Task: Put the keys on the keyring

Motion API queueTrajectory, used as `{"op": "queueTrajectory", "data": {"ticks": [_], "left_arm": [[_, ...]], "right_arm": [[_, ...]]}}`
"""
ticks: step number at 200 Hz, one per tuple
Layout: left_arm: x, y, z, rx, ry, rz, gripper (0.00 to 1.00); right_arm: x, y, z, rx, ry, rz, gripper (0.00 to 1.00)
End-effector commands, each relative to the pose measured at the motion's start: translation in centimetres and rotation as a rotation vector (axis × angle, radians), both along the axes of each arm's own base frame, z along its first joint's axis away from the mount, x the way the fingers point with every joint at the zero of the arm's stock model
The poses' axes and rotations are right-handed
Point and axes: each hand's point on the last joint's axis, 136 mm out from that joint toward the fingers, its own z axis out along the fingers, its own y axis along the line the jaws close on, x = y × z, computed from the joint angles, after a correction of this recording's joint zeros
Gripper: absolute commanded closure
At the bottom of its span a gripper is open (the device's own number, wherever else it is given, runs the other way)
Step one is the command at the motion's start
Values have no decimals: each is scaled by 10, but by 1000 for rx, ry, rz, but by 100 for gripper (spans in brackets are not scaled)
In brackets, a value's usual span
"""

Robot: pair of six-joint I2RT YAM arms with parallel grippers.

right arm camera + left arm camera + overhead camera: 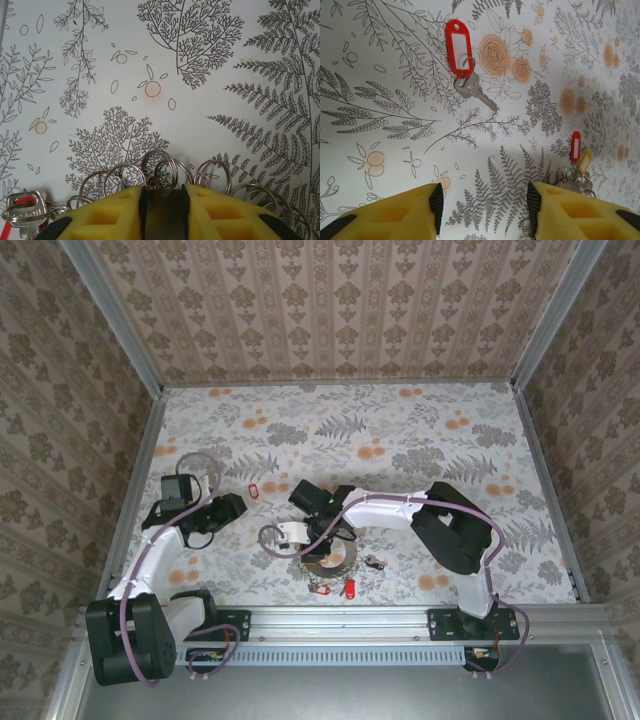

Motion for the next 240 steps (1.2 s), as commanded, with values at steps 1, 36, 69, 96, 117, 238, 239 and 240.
{"op": "queueTrajectory", "data": {"ticks": [1, 36, 69, 96, 117, 238, 239, 240], "left_arm": [[1, -1, 0, -22, -2, 4, 50], [0, -1, -1, -24, 1, 6, 50], [-2, -2, -6, -40, 28, 17, 51], [-4, -3, -13, -63, 68, 30, 51], [-6, -2, -17, -73, 87, 43, 51], [-7, 10, -24, -95, 125, 104, 50], [-8, 10, -24, -96, 126, 104, 50], [-7, 10, -24, -96, 126, 104, 50]], "right_arm": [[-7, -3, -1, -28, 50, 3, 72], [-17, -8, -2, -81, 53, 42, 72], [-15, -5, -3, -100, 34, 38, 71], [-6, 2, -2, -87, 9, -8, 69], [-1, 4, -4, -96, -12, -25, 67], [16, 20, 11, -21, -65, -79, 62], [16, 19, 10, -22, -64, -79, 62], [16, 19, 10, -23, -64, -78, 62]]}}
